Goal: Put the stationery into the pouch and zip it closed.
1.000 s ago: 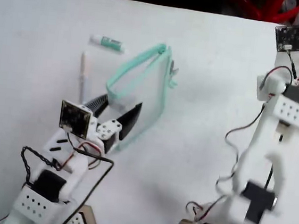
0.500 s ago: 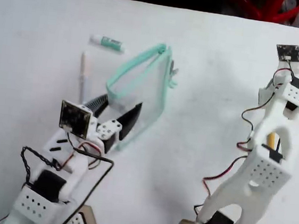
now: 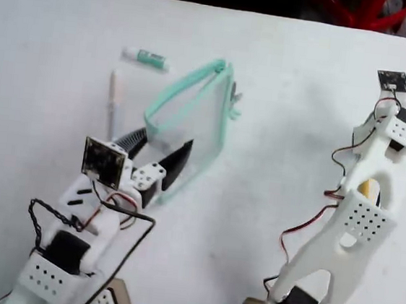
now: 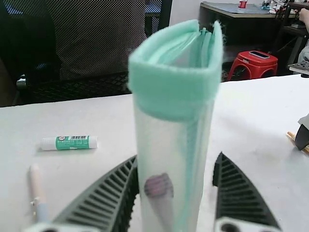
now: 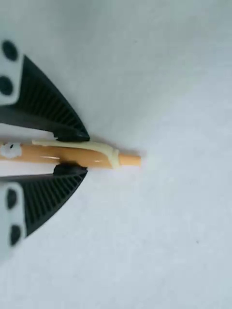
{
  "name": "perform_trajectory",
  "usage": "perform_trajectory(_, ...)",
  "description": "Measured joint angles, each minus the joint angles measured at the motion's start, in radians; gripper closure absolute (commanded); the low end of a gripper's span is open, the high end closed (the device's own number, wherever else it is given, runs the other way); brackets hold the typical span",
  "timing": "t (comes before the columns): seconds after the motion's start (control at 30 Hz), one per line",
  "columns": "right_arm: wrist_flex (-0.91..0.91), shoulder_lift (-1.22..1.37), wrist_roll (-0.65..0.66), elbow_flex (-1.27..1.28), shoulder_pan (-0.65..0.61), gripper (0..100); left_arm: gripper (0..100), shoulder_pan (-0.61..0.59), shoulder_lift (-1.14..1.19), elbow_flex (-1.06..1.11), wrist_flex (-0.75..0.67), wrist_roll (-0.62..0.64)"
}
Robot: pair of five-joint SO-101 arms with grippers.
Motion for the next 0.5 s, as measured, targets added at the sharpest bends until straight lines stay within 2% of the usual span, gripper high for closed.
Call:
perform_trajectory(0.3,0.238,0.002,0.0,-0.153,-0.003,98.1,76,0.0,0.0,0.0,0.0,0.0)
perform_trajectory(0.5,0.448,-0.114,0.0,-0.285,-0.054,98.1,76,0.0,0.0,0.0,0.0,0.0)
